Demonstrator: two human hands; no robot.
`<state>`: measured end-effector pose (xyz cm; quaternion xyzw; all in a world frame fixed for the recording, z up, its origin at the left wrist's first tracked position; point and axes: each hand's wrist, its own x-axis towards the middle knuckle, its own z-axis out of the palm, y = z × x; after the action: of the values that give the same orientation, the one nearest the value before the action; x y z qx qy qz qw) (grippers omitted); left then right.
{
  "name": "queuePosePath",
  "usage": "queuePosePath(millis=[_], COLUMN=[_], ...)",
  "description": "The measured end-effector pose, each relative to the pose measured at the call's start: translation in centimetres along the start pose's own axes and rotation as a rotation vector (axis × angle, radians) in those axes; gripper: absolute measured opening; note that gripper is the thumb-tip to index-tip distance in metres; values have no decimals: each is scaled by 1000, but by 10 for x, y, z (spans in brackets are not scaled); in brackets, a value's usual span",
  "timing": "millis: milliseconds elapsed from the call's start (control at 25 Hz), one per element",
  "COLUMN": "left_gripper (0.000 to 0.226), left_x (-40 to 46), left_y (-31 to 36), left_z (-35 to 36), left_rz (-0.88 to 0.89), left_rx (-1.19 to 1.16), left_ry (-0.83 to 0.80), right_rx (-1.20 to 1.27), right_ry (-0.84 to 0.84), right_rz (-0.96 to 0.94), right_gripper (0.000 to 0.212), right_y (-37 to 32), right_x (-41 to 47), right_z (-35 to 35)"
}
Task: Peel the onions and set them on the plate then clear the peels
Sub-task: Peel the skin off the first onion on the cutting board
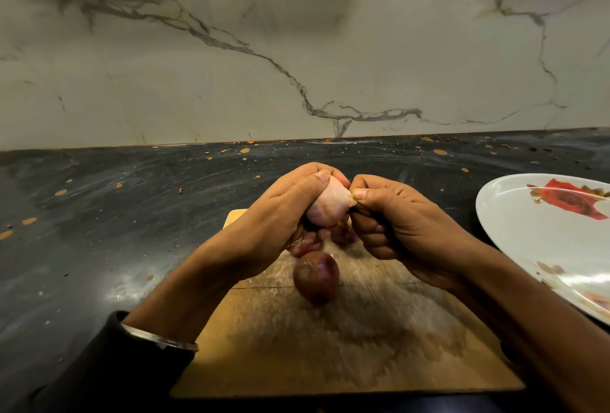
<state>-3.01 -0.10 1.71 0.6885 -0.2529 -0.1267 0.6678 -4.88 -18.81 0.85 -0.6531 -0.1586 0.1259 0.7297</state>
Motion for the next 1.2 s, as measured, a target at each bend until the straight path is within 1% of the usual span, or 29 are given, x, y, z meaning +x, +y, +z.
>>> queuePosePath(millis=[80, 160, 200, 280, 360, 400, 520, 560, 640, 720, 800, 880, 1000, 1080, 1200], left_gripper=[32, 32, 33, 34, 44, 51, 68, 71, 74, 76, 80, 81, 74, 64, 63], left_x=[0, 0, 1, 1, 2, 2, 4, 4, 4, 4, 4, 4, 4, 4, 2], left_y=[2, 2, 1, 1, 2, 3, 1, 1, -1, -1, -1, 0, 0, 1, 3], left_z=[0, -1, -2, -2, 1, 3, 0, -2, -5, -5, -2, 0, 0, 0, 2], left_rz=[-16, -20, -26, -70, -136, -165, -247, -262, -280, -272, -247, -236, -216, -201, -184], left_rx=[-11, -33, -50, -103, -103, -74, -59, -97, -196, -248, -181, -80, -19, -27, -12], left_ry=[1, -27, -43, -35, 4, 24, 29, 6, -40, -60, -17, 67, 152, 181, 140], right_rx=[-10, -16, -20, -26, -57, -113, -449, -484, -418, -351, -282, -237, -177, -135, -77], right_ry=[-36, -76, -83, -49, 32, 69, 172, 175, 170, 188, 225, 280, 343, 336, 326], right_rz=[4, 5, -1, -37, -113, -172, -397, -447, -484, -485, -451, -423, -396, -333, -236], right_gripper=[29, 23, 22, 26, 29, 29, 28, 27, 23, 19, 16, 13, 11, 12, 13], right_y=[-1, -2, -2, 0, 4, 7, 16, 17, 16, 13, 14, 15, 14, 13, 10], right_x=[-1, -2, -2, -1, 3, 5, 9, 9, 8, 8, 8, 9, 9, 8, 7], right_z=[-2, -3, -3, -1, 3, 5, 5, 5, 7, 9, 8, 8, 8, 7, 6])
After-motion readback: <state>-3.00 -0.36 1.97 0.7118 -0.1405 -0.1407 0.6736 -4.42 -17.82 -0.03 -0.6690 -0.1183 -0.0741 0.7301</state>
